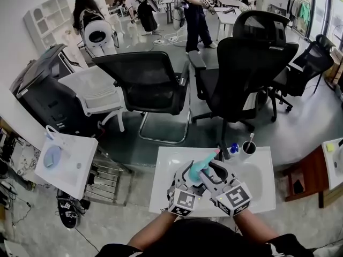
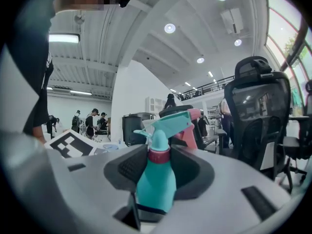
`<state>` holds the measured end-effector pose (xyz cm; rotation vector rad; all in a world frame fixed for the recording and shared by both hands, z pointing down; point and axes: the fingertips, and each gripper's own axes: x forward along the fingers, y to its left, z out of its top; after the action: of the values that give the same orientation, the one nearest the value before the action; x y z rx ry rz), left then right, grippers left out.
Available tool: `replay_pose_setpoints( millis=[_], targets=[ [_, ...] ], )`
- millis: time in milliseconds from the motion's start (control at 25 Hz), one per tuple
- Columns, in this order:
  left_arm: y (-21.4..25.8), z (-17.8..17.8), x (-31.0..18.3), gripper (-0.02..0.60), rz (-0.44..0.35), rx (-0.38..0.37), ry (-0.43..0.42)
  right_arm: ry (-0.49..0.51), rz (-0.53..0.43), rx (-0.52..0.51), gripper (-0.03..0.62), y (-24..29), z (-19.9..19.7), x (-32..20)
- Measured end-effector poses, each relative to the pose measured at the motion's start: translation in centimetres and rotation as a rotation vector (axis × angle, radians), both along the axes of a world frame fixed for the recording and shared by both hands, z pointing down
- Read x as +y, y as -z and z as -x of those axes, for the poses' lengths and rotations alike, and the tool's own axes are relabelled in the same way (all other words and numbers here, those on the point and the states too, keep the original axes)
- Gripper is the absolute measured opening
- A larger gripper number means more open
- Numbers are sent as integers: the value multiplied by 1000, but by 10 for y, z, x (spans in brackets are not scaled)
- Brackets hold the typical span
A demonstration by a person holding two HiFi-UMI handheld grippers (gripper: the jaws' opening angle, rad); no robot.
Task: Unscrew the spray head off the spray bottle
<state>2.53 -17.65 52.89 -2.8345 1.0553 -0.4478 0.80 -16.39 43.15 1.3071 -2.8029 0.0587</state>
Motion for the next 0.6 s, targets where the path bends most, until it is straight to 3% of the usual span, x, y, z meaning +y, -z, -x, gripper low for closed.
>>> replay_pose_setpoints(
  millis=[600],
  targets=[
    [16, 1, 11, 397, -16, 18, -70, 95, -59, -46, 135, 18, -1, 10]
  ],
)
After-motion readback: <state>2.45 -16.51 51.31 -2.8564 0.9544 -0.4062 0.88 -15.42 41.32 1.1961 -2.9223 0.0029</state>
